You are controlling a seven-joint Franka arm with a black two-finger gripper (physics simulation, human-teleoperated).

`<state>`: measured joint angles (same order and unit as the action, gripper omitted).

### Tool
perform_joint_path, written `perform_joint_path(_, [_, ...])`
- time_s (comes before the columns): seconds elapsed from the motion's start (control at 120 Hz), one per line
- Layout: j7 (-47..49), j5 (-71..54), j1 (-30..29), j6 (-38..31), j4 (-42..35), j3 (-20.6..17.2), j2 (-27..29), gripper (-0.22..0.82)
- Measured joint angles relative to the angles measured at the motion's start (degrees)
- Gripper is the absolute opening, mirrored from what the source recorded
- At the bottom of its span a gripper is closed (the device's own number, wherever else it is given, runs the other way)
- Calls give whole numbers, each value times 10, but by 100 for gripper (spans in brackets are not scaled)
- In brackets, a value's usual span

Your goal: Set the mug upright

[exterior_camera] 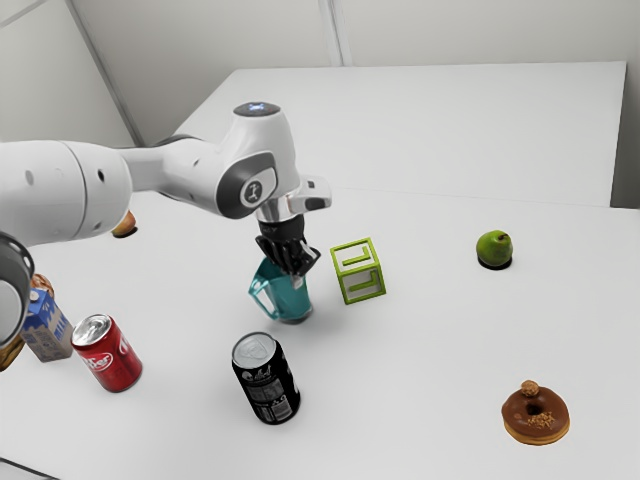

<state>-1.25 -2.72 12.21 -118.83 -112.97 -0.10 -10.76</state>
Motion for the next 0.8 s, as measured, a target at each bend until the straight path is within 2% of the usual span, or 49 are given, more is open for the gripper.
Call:
perform_joint_path(0.158, [10,3,0,-3,0,0,-6,-7])
perform_joint_path(0.342, [18,24,1,-4,-1,0,4,25])
perform_joint_path(0.525, [22,33,1,-3,4,1,64,44])
perform_joint_path(0.625, [12,31,3,14,64,8,69,50])
perform_joint_path(0.8, [-18,29,-13,93,188,15,60,56])
